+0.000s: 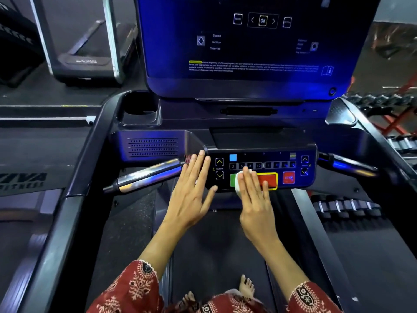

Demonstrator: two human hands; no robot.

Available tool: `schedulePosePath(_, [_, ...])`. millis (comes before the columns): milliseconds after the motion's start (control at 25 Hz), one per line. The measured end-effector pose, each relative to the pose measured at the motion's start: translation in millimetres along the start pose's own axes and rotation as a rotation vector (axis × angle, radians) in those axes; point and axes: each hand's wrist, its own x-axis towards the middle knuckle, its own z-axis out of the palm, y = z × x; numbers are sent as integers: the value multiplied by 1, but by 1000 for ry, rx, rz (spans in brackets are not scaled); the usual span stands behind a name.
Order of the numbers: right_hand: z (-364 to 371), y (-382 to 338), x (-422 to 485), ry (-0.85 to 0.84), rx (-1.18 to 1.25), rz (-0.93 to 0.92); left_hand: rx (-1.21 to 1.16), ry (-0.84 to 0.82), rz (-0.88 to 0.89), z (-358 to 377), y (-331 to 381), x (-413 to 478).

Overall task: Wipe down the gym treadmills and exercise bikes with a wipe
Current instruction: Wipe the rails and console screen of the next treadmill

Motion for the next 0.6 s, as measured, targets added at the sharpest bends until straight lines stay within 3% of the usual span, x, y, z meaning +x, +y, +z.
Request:
schedulePosePath(200, [5, -30, 23, 30, 92, 110, 10, 43, -3, 12, 4, 9])
schedulePosePath(360, [-1, -14, 55, 39, -12, -32, 20, 77, -12, 14, 4, 13])
schedulePosePath(400, [-2, 1, 56, 63, -35, 6, 32, 77, -5, 13, 4, 14])
schedulePosePath(520, [-7, 37, 49, 119, 44, 365, 52, 74, -17, 18, 16, 21])
schedulePosePath(560, [-8, 38, 47, 111, 65, 386, 53, 74, -19, 21, 20, 23])
schedulePosePath(600, [-8, 36, 44, 86, 74, 291, 51, 70, -15, 24, 25, 25])
